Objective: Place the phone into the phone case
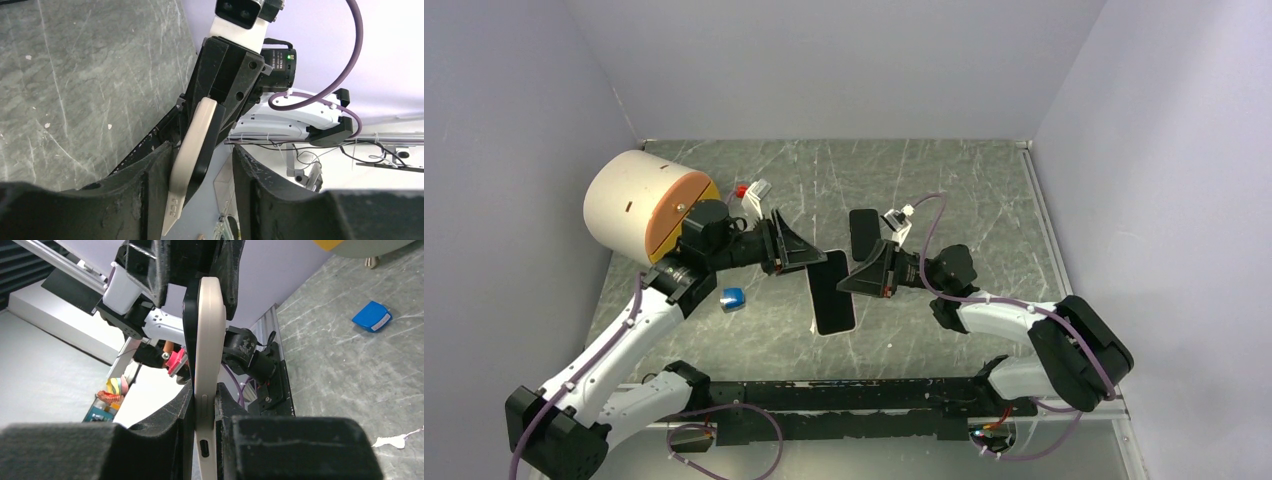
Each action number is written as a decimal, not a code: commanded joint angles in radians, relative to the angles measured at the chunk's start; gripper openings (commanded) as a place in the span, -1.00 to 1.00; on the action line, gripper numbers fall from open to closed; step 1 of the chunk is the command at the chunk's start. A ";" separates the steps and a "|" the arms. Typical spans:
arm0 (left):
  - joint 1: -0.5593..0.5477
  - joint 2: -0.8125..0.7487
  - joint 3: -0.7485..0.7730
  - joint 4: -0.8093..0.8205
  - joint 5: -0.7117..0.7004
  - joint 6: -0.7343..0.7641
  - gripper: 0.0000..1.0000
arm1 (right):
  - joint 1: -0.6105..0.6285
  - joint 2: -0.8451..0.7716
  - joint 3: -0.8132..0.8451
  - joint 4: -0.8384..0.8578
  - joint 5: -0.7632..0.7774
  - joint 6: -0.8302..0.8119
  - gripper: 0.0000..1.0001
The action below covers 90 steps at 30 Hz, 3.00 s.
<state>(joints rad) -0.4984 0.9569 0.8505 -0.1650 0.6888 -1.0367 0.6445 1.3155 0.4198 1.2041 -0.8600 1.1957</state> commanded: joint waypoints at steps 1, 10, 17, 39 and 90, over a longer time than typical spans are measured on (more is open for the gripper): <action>-0.003 -0.013 0.006 0.117 0.068 -0.059 -0.06 | 0.001 -0.009 0.021 0.061 0.001 -0.020 -1.00; -0.003 -0.022 0.028 -0.004 -0.002 0.013 -0.94 | 0.001 -0.038 0.014 -0.013 0.008 -0.056 -1.00; -0.002 -0.011 0.088 -0.165 -0.058 0.132 -0.76 | 0.001 -0.083 0.032 -0.112 0.045 -0.097 -1.00; -0.003 0.010 -0.061 0.078 0.102 0.030 0.22 | 0.003 -0.166 0.118 -0.152 0.256 -0.064 -1.00; -0.003 0.012 -0.031 -0.139 0.058 0.275 -0.95 | -0.022 -0.293 0.283 -0.710 0.385 -0.243 -0.79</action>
<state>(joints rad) -0.5011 0.9668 0.7994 -0.1974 0.8268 -0.7826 0.6273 1.0599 0.6357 0.4614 -0.5083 0.9787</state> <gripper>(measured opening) 0.142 0.076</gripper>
